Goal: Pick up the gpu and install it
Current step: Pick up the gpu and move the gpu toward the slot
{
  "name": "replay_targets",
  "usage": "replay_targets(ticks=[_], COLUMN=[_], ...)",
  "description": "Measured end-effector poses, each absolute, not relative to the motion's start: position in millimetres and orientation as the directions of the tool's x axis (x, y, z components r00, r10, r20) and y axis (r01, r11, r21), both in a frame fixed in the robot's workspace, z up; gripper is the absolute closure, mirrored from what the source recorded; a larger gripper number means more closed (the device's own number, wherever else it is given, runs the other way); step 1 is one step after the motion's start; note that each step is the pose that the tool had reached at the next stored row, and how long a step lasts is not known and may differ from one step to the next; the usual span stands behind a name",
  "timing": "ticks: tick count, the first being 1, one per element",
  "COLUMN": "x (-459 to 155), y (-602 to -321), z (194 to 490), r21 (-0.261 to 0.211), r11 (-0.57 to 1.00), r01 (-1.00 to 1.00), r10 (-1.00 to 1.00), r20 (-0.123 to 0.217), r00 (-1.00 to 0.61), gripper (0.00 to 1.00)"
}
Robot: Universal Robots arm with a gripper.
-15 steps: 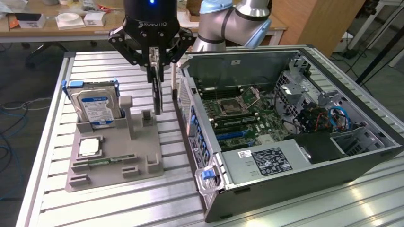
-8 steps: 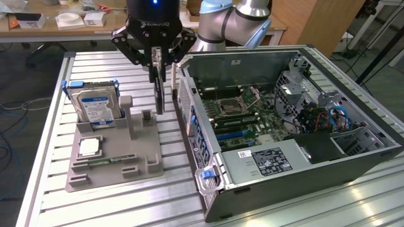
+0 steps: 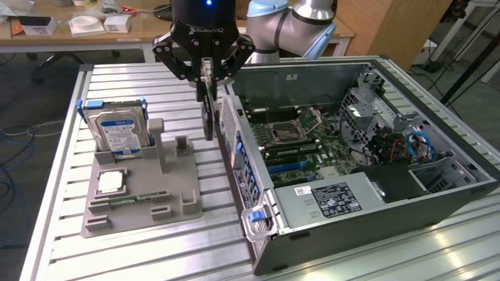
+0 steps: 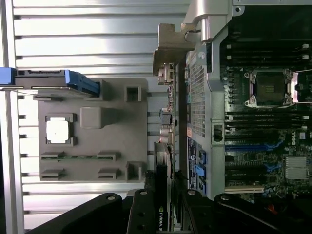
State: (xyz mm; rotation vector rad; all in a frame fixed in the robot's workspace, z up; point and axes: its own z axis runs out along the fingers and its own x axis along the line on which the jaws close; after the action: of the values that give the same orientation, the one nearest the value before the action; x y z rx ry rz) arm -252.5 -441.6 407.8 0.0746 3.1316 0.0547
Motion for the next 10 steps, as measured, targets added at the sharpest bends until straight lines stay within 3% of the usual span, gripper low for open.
replay_targets(ticks=[10], x=[-225], y=[-442], z=[408], r21=[0.035], r11=[0.998], r01=[0.047], r10=[0.048], r20=[-0.008], r00=[-0.999], gripper=[0.74])
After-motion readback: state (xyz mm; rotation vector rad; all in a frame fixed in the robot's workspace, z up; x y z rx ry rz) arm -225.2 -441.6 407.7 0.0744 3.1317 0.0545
